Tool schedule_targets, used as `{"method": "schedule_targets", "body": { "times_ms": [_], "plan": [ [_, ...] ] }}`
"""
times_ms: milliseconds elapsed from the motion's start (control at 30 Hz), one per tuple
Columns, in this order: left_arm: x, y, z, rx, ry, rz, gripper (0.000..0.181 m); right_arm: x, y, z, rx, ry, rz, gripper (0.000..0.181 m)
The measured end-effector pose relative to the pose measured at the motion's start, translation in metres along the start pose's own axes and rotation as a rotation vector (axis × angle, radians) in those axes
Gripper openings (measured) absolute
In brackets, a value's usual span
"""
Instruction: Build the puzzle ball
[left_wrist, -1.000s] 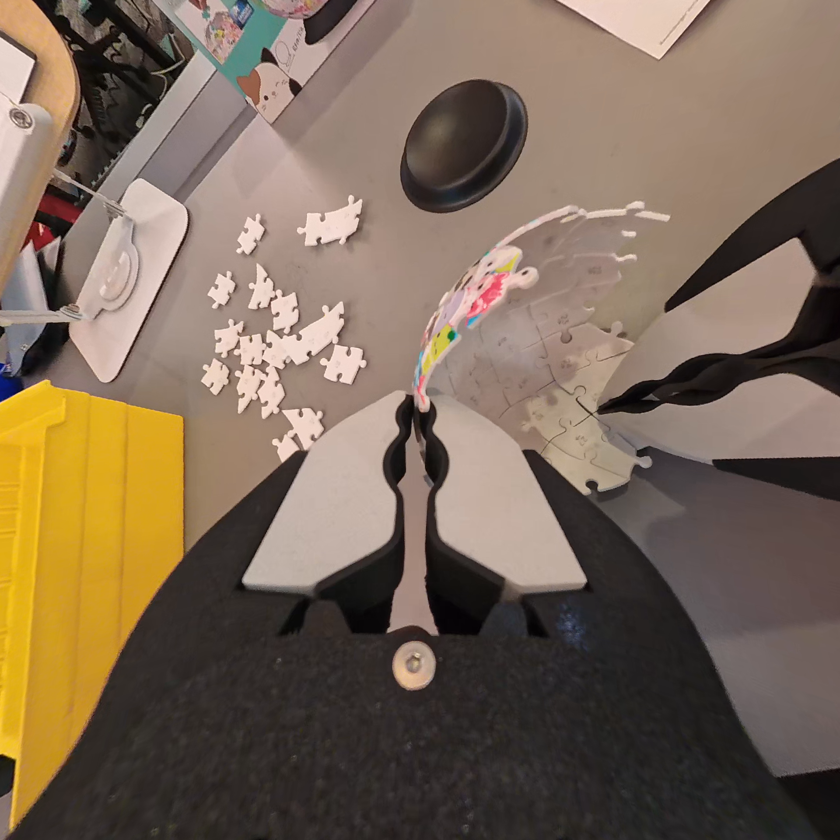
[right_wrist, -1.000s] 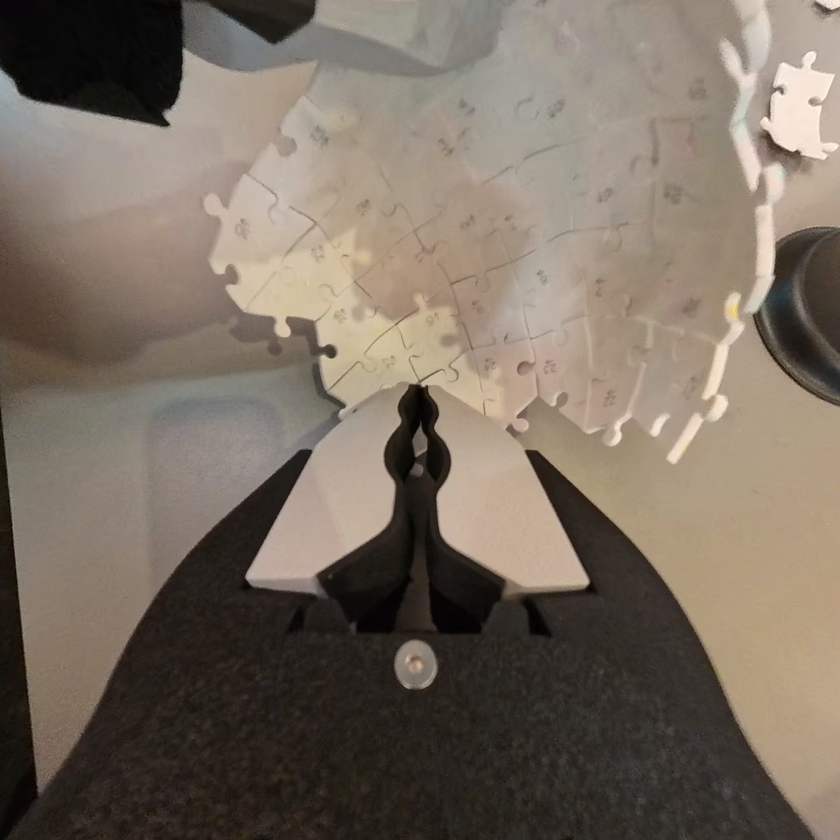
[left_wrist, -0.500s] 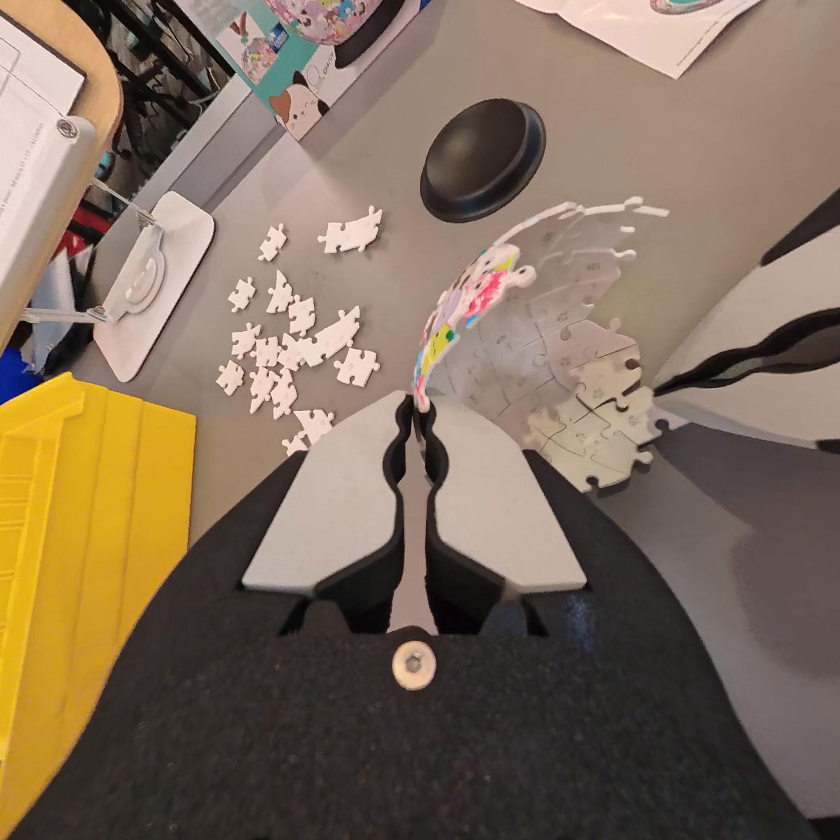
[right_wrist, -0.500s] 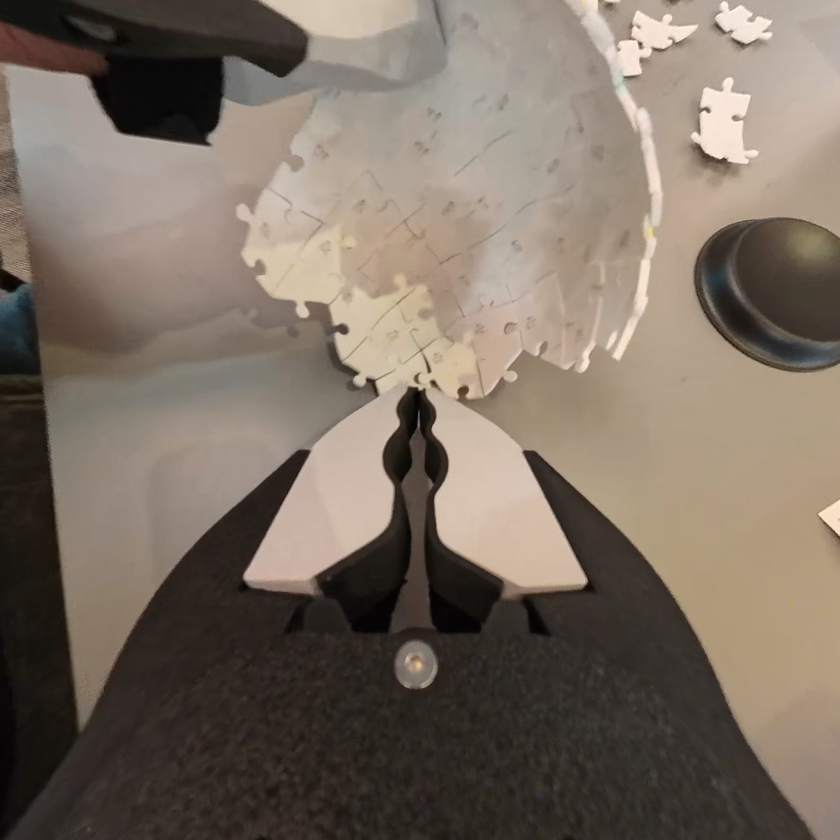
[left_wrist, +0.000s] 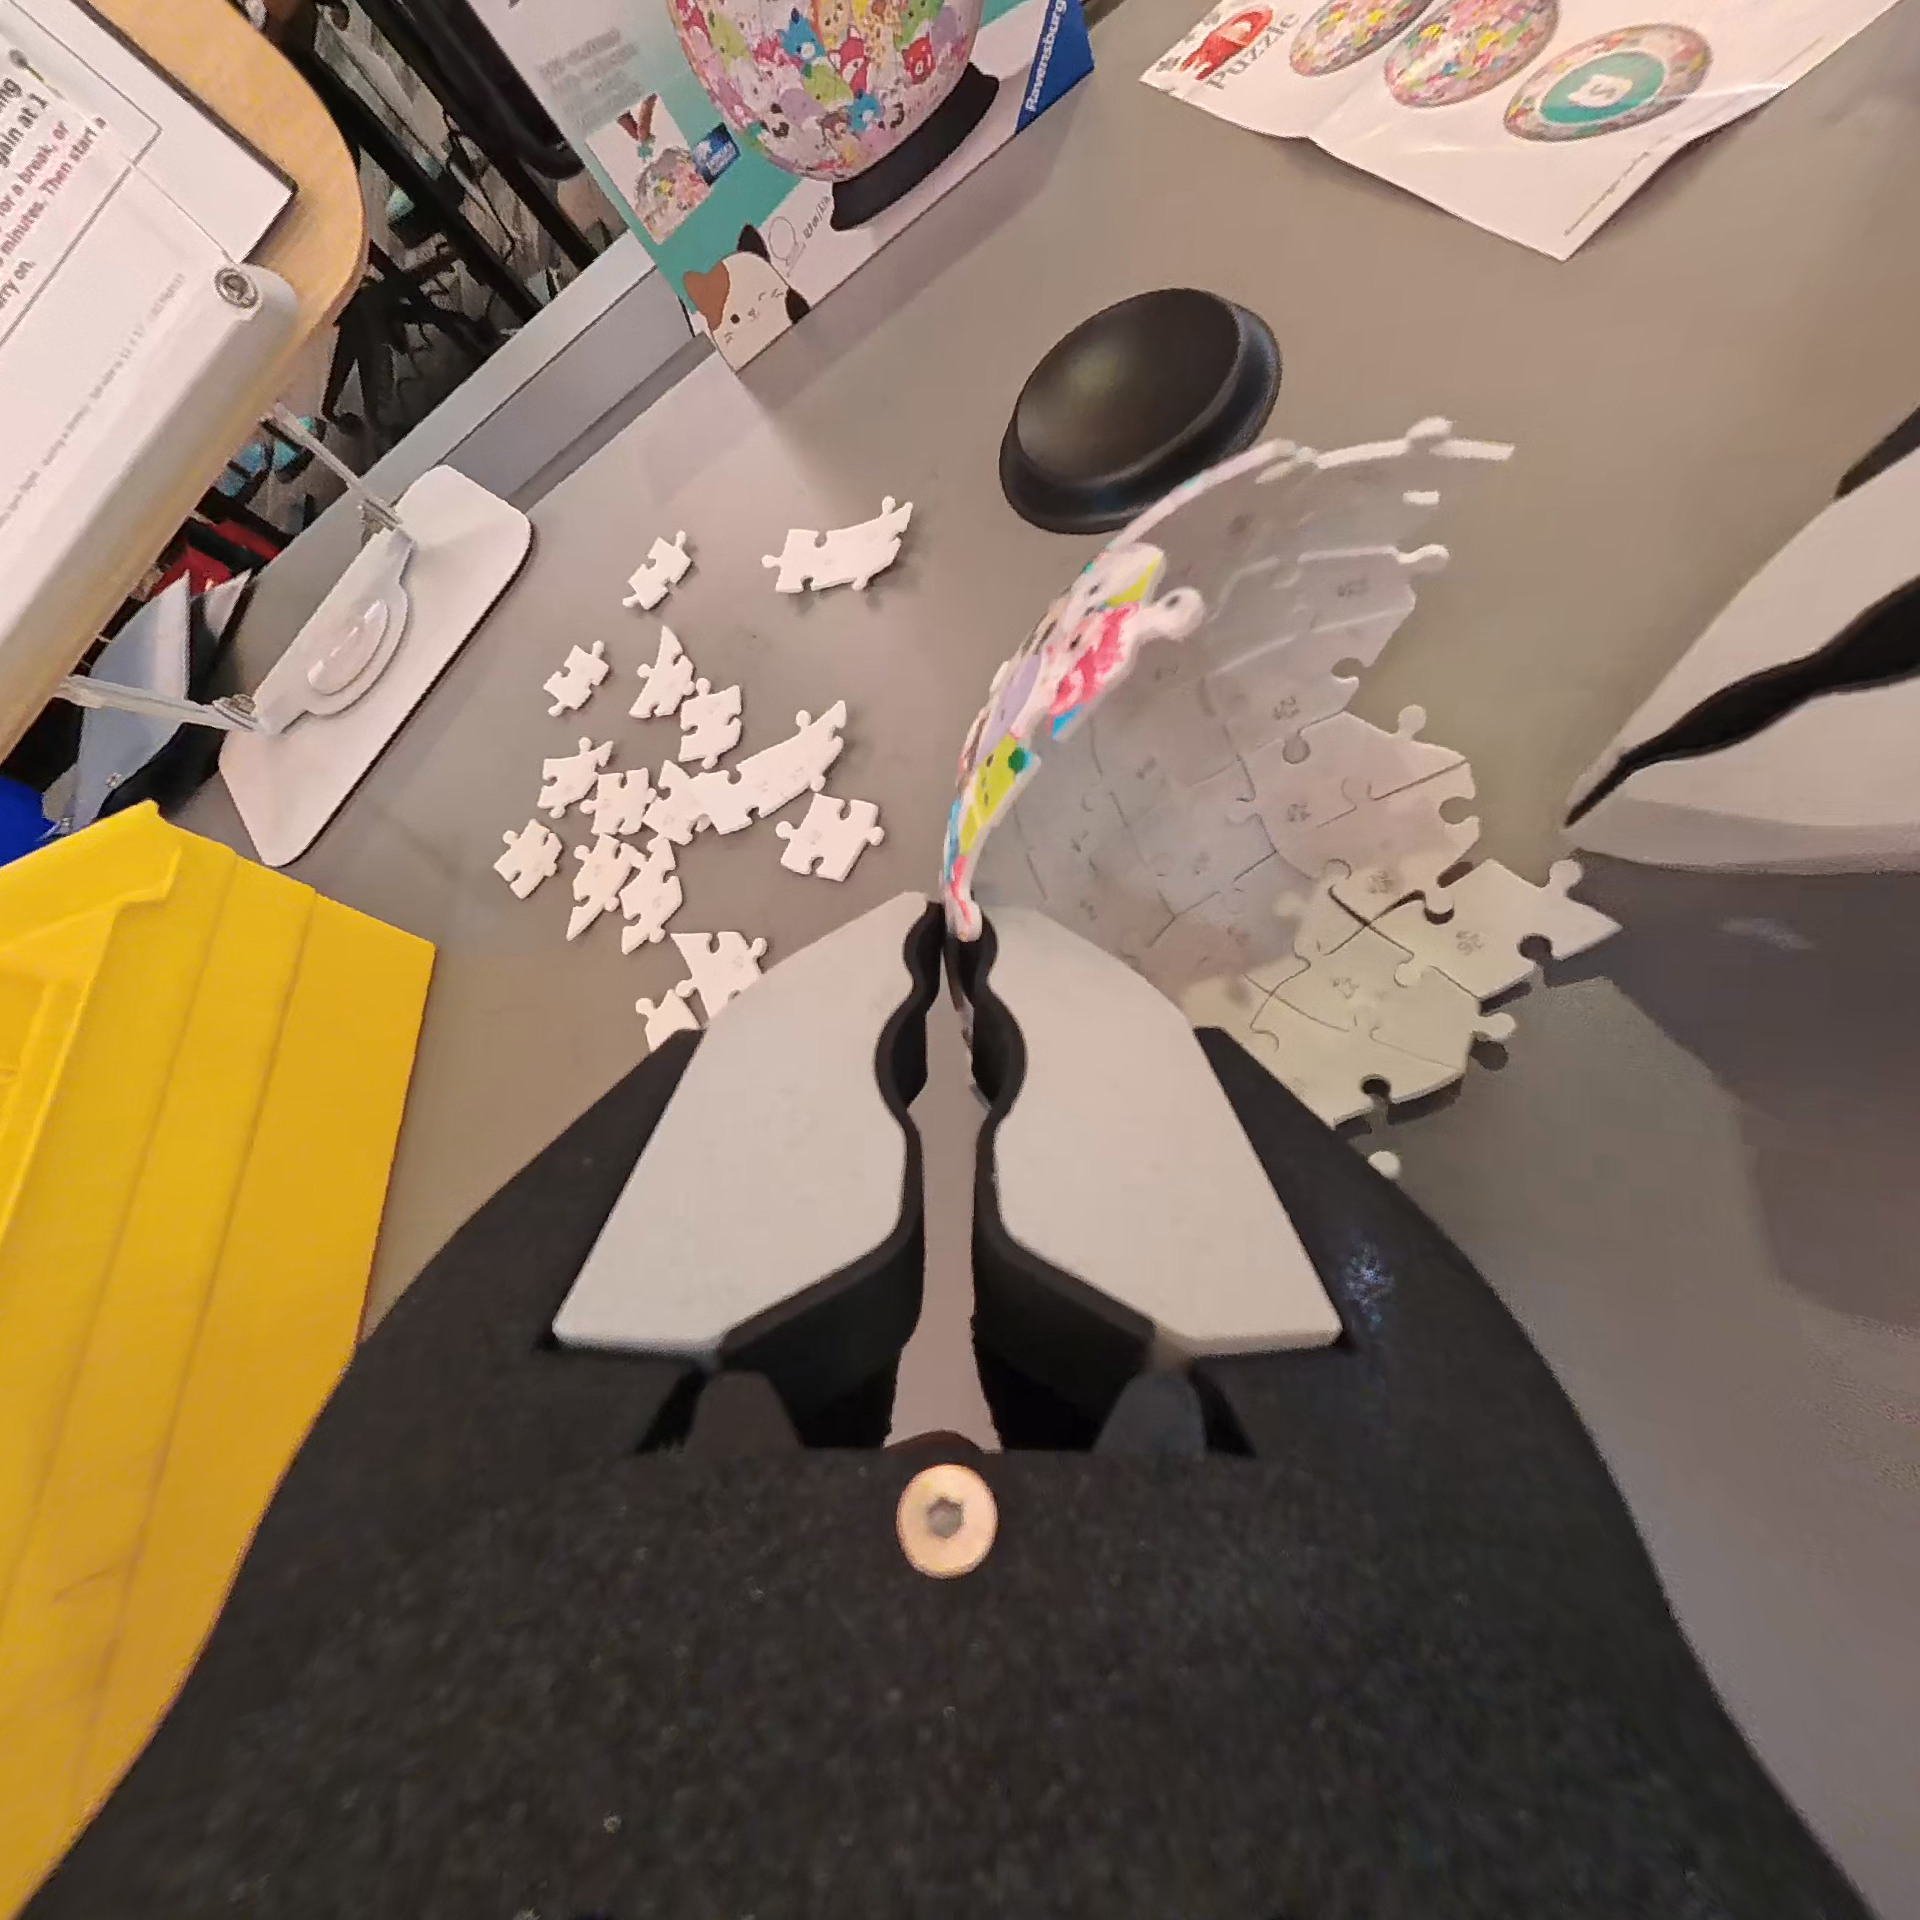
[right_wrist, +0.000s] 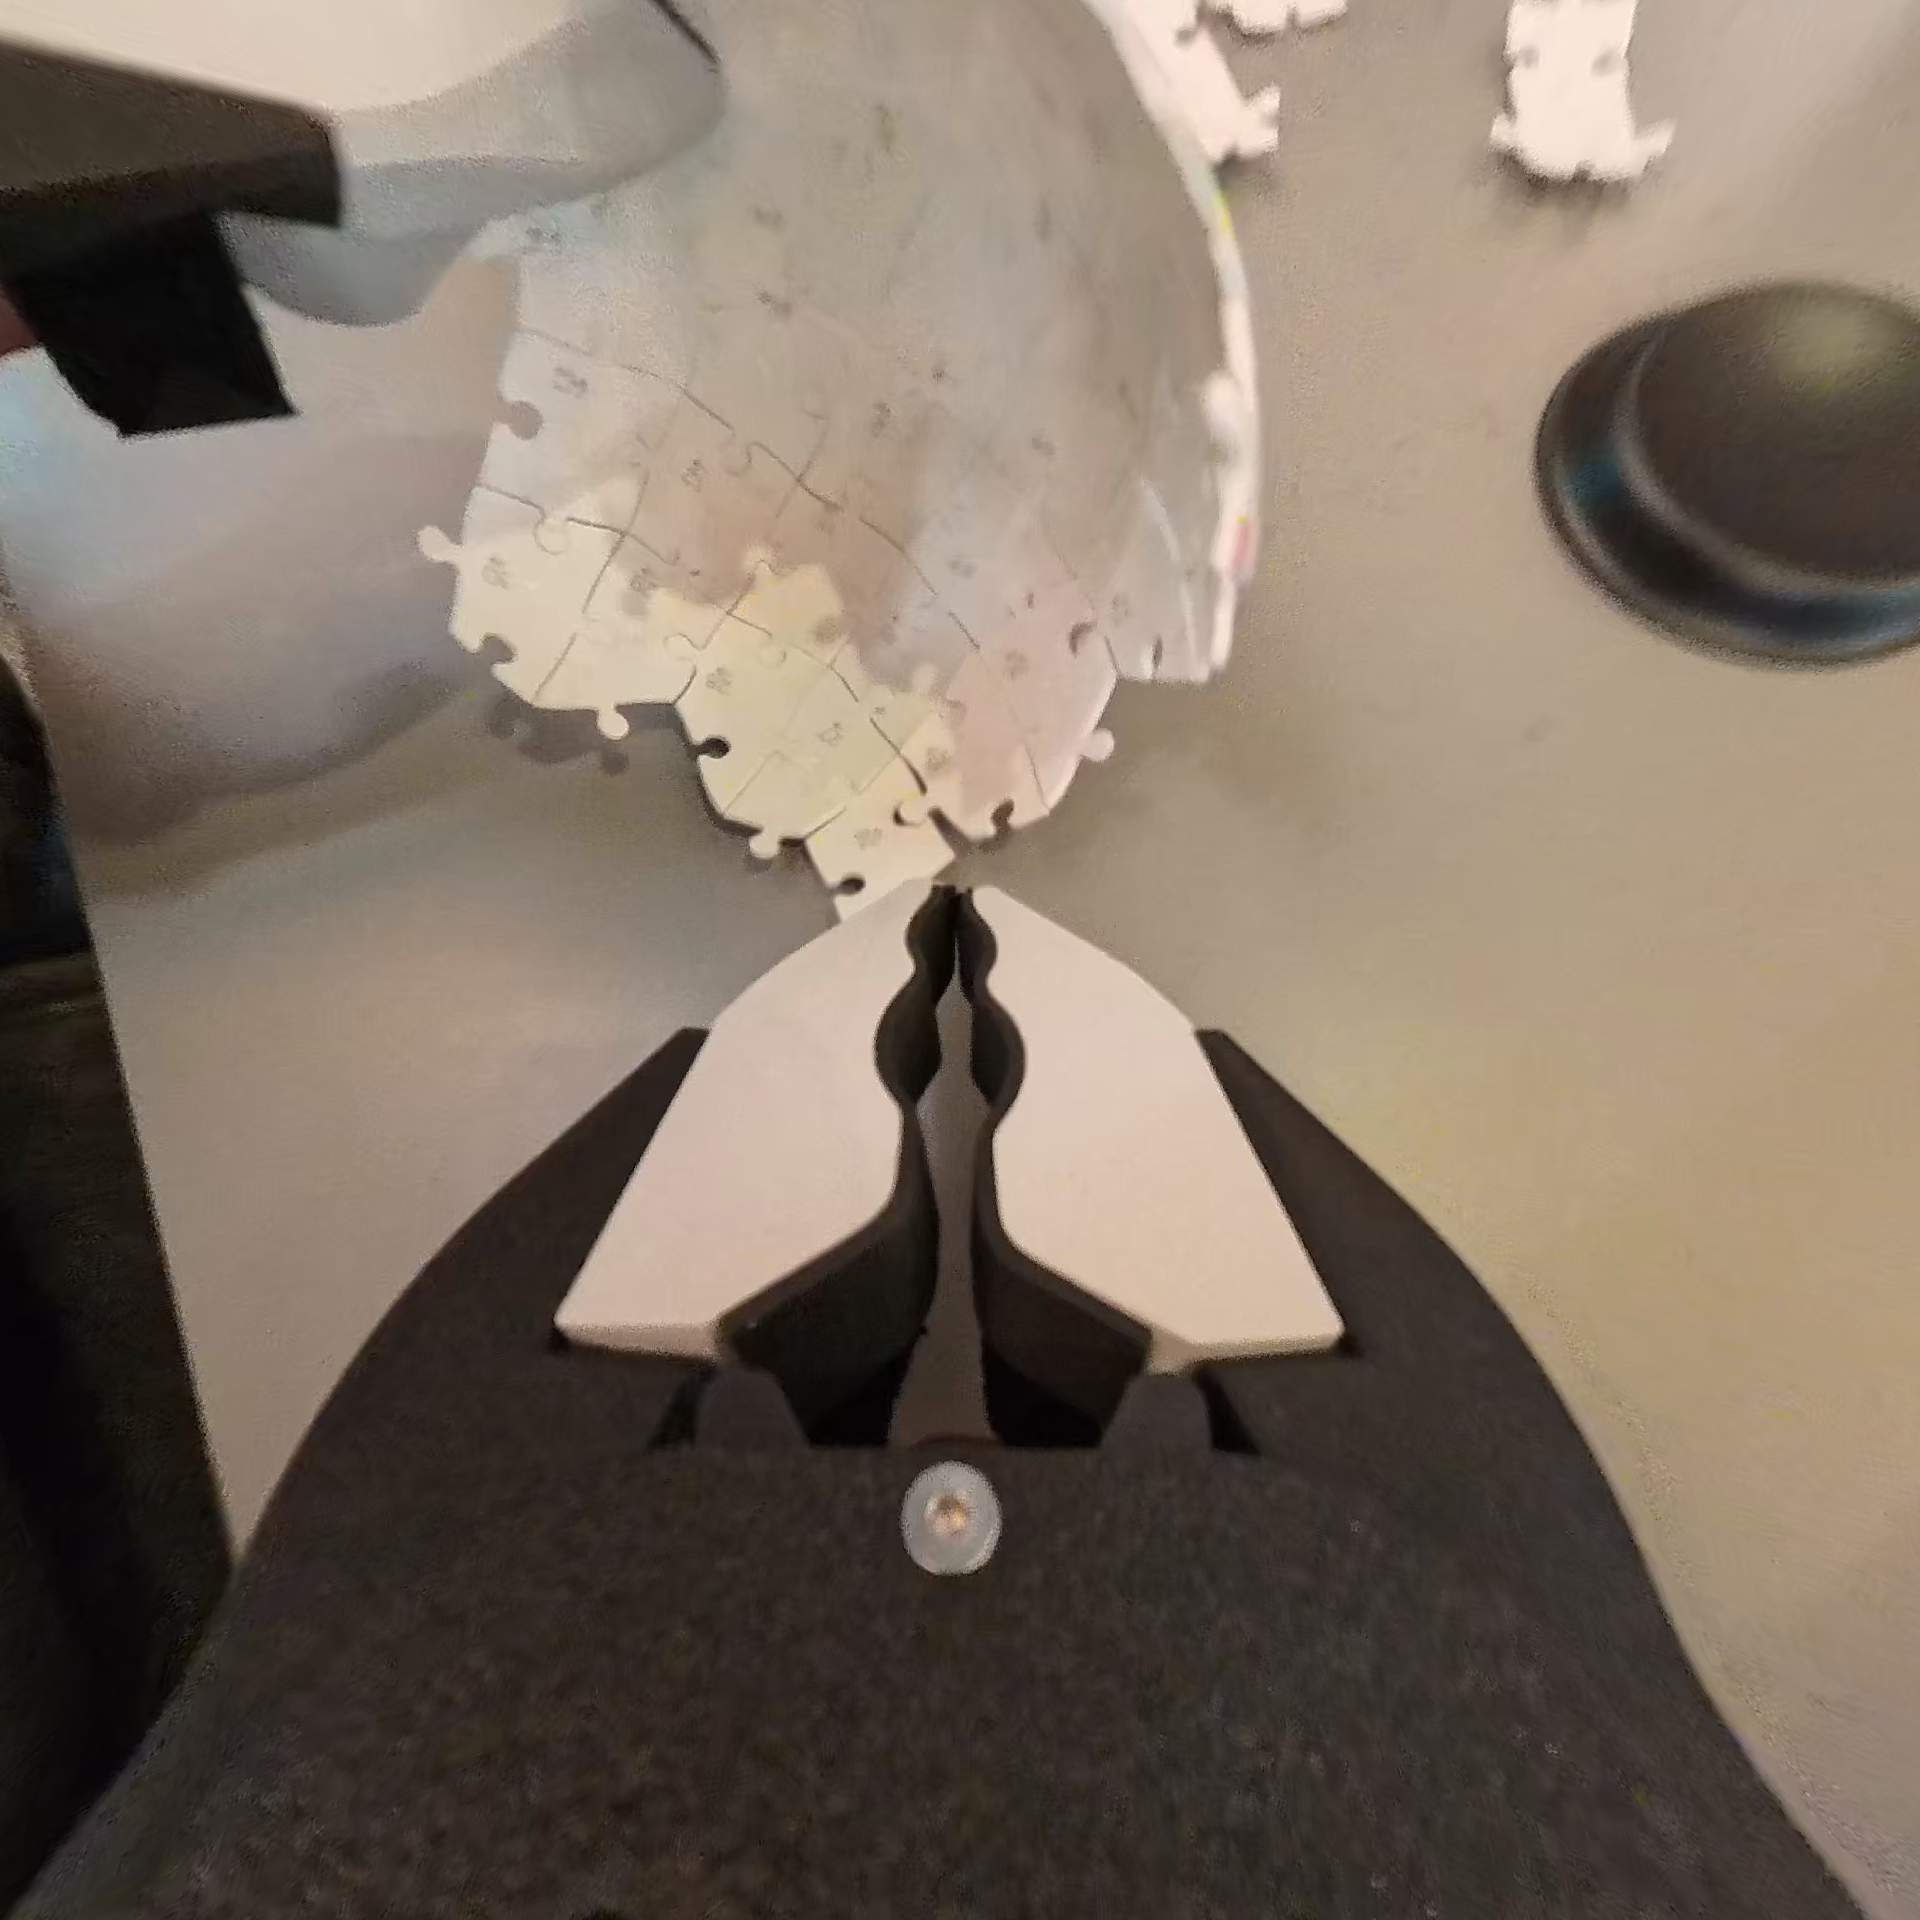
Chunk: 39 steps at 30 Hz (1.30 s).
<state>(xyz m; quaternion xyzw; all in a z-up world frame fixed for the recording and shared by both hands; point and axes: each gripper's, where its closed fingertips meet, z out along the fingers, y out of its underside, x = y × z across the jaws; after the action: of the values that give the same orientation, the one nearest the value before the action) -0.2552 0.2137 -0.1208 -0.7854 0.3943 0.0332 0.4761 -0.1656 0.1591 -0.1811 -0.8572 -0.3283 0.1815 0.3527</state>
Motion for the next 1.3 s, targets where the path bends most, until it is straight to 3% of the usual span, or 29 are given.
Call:
{"method": "schedule_targets", "body": {
  "times_ms": [133, 267, 567, 700, 833, 1000, 1300],
  "plan": [
    [-0.003, 0.005, 0.000, 0.023, -0.015, -0.009, 0.002, -0.006, 0.002, 0.005, -0.016, -0.169, 0.248, 0.015],
    [-0.005, 0.011, 0.000, 0.029, -0.021, -0.020, 0.003, -0.010, 0.000, 0.006, -0.024, -0.249, 0.345, 0.019],
    [-0.004, 0.005, -0.003, 0.050, -0.030, -0.003, 0.002, -0.010, -0.001, 0.008, -0.041, -0.309, 0.458, 0.015],
    [-0.004, 0.004, -0.005, 0.054, -0.043, 0.016, 0.002, -0.011, -0.001, 0.010, -0.051, -0.299, 0.453, 0.002],
    [-0.005, 0.001, -0.006, 0.061, -0.069, 0.063, 0.002, -0.009, -0.014, -0.003, 0.033, -0.253, 0.351, 0.000],
    [-0.002, -0.010, -0.010, 0.080, -0.081, 0.182, 0.002, -0.023, -0.009, -0.007, 0.064, -0.095, -0.057, 0.000],
    [-0.003, -0.013, -0.012, 0.071, -0.087, 0.287, 0.002, -0.037, -0.011, 0.016, 0.033, -0.053, -0.217, 0.000]
  ]
}}
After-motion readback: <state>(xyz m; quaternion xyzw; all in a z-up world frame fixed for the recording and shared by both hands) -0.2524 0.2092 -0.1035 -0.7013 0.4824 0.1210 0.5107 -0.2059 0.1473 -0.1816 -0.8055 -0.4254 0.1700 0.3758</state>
